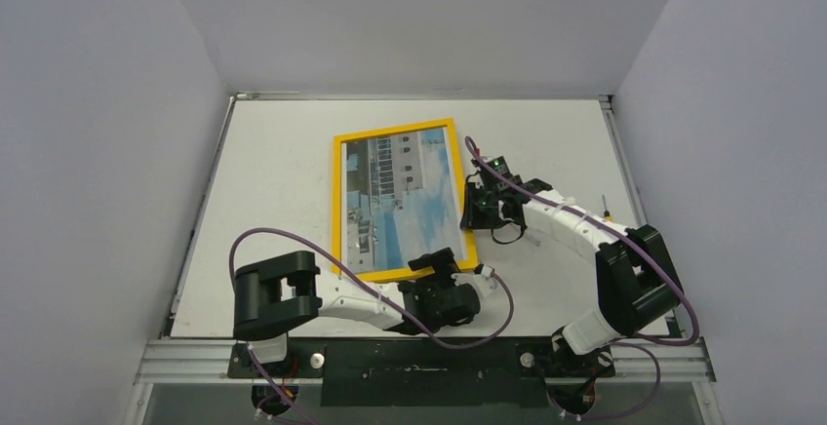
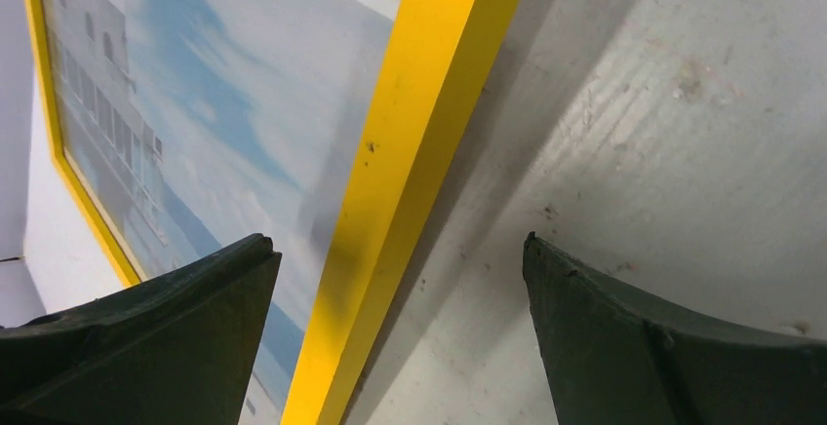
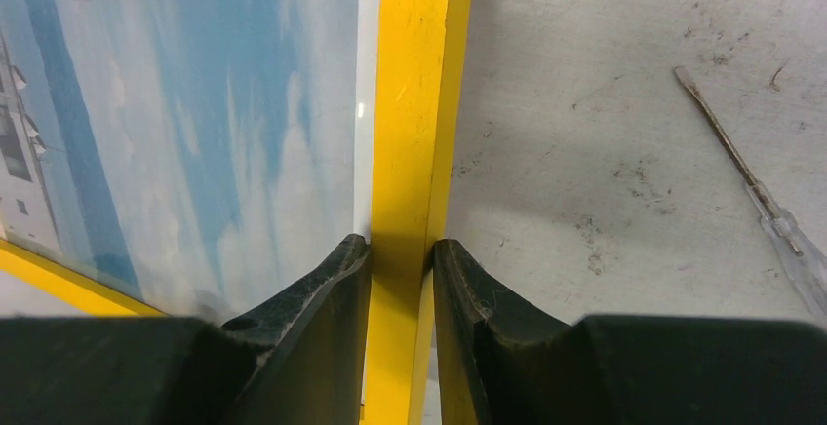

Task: Take the photo out of the frame
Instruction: Turn over the photo frame at the center of the board.

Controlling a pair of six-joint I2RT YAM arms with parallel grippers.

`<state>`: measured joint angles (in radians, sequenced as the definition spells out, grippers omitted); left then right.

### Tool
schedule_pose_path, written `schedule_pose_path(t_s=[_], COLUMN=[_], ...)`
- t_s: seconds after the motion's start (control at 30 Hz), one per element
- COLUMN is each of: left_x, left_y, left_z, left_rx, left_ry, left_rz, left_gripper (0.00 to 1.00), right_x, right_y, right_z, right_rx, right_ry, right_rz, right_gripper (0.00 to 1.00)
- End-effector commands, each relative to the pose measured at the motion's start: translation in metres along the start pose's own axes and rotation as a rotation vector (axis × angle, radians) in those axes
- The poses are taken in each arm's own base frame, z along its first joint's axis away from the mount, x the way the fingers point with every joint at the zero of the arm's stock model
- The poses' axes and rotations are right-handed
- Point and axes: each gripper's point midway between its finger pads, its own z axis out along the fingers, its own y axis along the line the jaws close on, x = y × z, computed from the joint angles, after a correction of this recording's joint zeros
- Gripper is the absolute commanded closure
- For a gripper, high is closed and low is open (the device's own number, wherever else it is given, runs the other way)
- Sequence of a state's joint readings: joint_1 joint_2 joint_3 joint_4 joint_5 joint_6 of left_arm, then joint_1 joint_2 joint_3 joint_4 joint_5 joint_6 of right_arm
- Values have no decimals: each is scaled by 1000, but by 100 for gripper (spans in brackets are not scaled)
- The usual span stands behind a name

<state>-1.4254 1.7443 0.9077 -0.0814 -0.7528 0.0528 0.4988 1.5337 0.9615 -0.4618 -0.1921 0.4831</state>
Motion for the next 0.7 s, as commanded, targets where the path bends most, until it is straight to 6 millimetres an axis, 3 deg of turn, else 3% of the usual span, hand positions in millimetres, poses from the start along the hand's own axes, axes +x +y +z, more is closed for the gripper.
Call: schedule_pose_path(t_s=[0.0,0.13,0.3,0.47,0.67], left_x=[-16,-11,-9,-10,-14], left_y=[16,24,32,46,49], left_z=[4,10,11,7,1], left_rx=[-139,-239,-341,-471,-510], left_ry=[-3,35,61,64,35], left_rz=[30,73,119,128,96], left_gripper=[3,3,27,42,71], right_x=[-50,-50,-48,-49,-51], right_y=[40,42,42,40,36], right_z=[-35,-37,-38,-40,-42], right_rx=[-146,-153,-158,-152,-171], right_ry=[-164,-167,-157,-164,-183], right_rz=[-6,-5,-5,1,34], right_gripper=[93,93,93,92,76])
